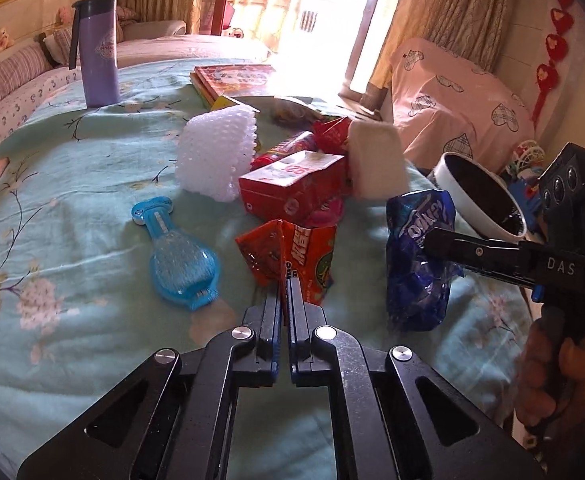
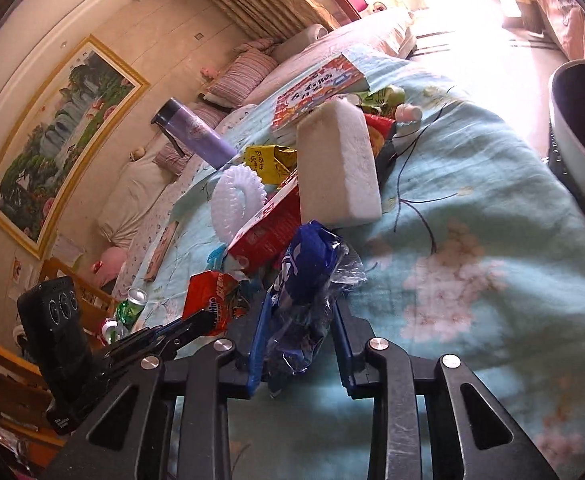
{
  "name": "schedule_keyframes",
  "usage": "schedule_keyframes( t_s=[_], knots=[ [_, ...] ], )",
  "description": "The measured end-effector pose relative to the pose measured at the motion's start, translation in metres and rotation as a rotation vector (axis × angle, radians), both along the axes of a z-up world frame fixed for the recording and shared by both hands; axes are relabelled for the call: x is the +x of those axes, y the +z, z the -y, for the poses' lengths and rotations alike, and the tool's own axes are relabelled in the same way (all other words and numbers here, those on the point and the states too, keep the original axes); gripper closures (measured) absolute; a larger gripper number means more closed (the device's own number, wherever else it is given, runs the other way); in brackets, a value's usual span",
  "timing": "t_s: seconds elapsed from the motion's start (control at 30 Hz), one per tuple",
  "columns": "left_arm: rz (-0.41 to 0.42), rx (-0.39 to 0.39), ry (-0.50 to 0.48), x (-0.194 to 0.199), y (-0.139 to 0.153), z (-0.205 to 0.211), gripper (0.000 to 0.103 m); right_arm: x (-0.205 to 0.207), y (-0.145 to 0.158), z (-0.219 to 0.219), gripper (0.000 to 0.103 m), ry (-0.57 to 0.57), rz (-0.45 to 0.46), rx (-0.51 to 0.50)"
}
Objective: Collect trash
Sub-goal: 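Carry the red bag and blue wrapper over the trash bin with both tools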
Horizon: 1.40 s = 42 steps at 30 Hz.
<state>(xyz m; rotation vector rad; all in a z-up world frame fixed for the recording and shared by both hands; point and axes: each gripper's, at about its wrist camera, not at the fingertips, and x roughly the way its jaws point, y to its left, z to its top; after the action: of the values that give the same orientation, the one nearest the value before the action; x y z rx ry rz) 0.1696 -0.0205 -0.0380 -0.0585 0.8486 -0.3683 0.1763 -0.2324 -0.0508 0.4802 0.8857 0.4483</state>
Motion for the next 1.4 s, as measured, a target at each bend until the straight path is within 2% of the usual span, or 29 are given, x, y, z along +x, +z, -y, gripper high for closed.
schedule_keyframes(
  t_s=[0.27,0.73,1.0,1.4],
  knots=[
    [0.042,-0.071,-0.07,-0.028,0.025,0.033,0.101,-0.037,0.014,0.038,0.073,-0.063,0.059,-0.052],
    [0.056,-0.04,-0.193,-0.013,0.034,0.135,0.101,-0.059,0.031,0.139,0.073,-0.295,0.126,-0.141],
    [0.084,-0.036,-0.258,-0.001,0.045,0.189,0.101,-0.055,0.038,0.18,0.073,-0.373,0.154,-0.166],
    [0.088,-0.029,-0.309,0.03,0.05,0.243,0.101,-0.035,0.049,0.219,0.073,-0.434,0.171,-0.215]
  ],
)
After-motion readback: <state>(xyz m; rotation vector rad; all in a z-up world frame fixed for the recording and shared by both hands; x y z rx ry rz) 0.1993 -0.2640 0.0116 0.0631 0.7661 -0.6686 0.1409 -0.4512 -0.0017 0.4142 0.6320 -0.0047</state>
